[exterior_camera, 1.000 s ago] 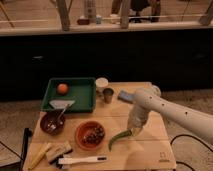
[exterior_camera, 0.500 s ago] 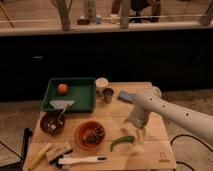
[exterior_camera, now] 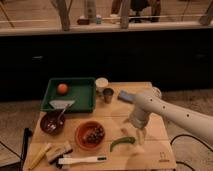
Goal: Place pepper in table surface
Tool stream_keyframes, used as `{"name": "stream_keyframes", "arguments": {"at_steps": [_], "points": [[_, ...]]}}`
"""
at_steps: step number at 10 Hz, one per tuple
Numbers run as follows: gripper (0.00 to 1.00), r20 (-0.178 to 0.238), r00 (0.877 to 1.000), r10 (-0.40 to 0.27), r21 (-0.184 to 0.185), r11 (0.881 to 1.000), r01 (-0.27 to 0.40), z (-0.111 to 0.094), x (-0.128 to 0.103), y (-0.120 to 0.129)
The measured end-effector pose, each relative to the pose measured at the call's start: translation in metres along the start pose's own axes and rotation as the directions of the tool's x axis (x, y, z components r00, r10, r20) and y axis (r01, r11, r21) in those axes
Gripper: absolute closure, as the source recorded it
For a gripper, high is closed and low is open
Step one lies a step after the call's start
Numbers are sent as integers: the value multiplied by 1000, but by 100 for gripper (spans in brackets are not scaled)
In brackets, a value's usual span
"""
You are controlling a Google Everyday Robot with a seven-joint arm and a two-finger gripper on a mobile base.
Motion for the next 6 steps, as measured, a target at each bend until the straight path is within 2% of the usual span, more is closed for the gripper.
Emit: {"name": "stream_keyframes", "arguments": {"at_steps": [6], "points": [[20,-10,1000,-28,10,1000,28,-3,-4,-1]]}}
